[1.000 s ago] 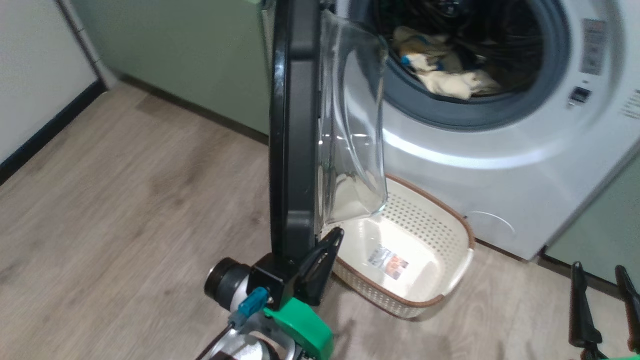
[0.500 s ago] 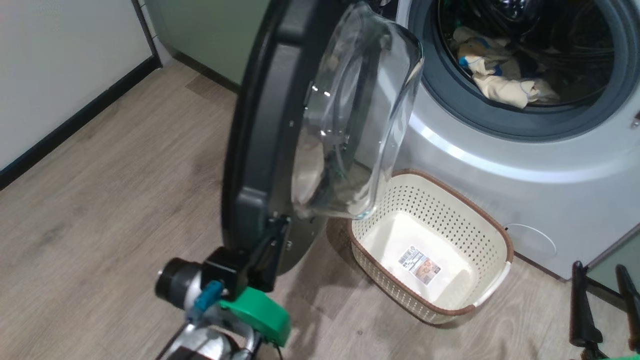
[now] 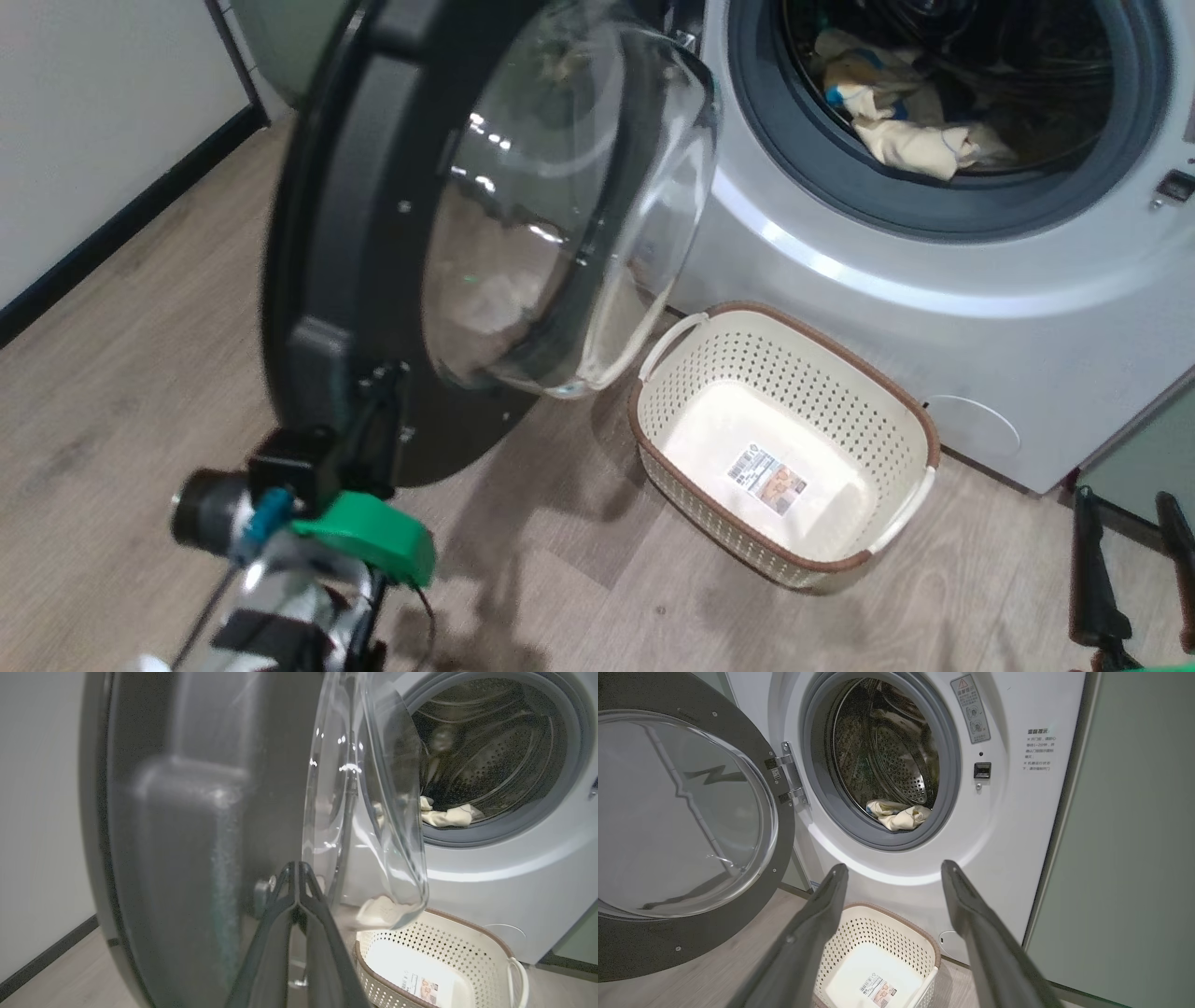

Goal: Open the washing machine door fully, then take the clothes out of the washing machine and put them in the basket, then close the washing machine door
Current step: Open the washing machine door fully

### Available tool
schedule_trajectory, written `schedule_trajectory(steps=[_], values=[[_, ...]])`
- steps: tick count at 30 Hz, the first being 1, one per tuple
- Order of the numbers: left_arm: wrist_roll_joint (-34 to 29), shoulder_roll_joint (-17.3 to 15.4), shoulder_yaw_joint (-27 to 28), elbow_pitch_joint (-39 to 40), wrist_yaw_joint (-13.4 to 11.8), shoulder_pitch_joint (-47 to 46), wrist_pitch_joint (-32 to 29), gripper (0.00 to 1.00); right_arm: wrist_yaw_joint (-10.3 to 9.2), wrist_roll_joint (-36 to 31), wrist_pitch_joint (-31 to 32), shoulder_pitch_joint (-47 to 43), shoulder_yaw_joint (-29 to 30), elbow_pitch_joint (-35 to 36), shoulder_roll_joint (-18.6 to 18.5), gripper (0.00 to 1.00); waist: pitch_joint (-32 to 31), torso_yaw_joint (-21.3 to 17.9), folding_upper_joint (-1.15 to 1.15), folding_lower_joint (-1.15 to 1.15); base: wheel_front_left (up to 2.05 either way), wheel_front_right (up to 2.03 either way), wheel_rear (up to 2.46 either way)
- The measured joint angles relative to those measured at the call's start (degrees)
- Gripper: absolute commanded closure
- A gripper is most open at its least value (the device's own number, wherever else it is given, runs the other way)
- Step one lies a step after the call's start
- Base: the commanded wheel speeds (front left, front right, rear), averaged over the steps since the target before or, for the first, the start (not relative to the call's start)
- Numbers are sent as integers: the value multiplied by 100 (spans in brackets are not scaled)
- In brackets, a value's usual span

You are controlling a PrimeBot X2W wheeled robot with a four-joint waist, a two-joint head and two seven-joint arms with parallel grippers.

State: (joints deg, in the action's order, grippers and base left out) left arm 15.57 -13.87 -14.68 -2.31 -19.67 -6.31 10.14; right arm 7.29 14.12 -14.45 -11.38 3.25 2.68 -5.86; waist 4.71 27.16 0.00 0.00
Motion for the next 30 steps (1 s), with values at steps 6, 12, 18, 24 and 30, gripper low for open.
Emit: schedule_trajectory(steps=[6, 12, 18, 24, 30], values=[[222, -136, 368, -419, 45, -303, 209, 100, 0, 1, 0, 1, 7, 8, -86, 0, 87, -96, 0, 0, 0, 0, 0], [386, -257, 734, -1062, 212, -674, 357, 100, 0, 2, 0, 5, 23, 14, -134, 0, 180, -166, 0, 0, 0, 0, 0], [420, -342, 1003, -1695, 399, -1058, 412, 100, 0, -8, 0, 8, 27, 31, -277, 0, 262, -220, 0, 0, 0, 0, 0], [458, -392, 1378, -2139, 610, -1454, 444, 100, 0, -8, 0, 22, 30, 103, -327, 0, 399, -291, 0, 0, 0, 0, 0], [235, -414, 1696, -2668, 800, -1890, 450, 100, 0, -8, 0, 142, 70, 144, -420, 0, 579, -387, 0, 0, 0, 0, 0]])
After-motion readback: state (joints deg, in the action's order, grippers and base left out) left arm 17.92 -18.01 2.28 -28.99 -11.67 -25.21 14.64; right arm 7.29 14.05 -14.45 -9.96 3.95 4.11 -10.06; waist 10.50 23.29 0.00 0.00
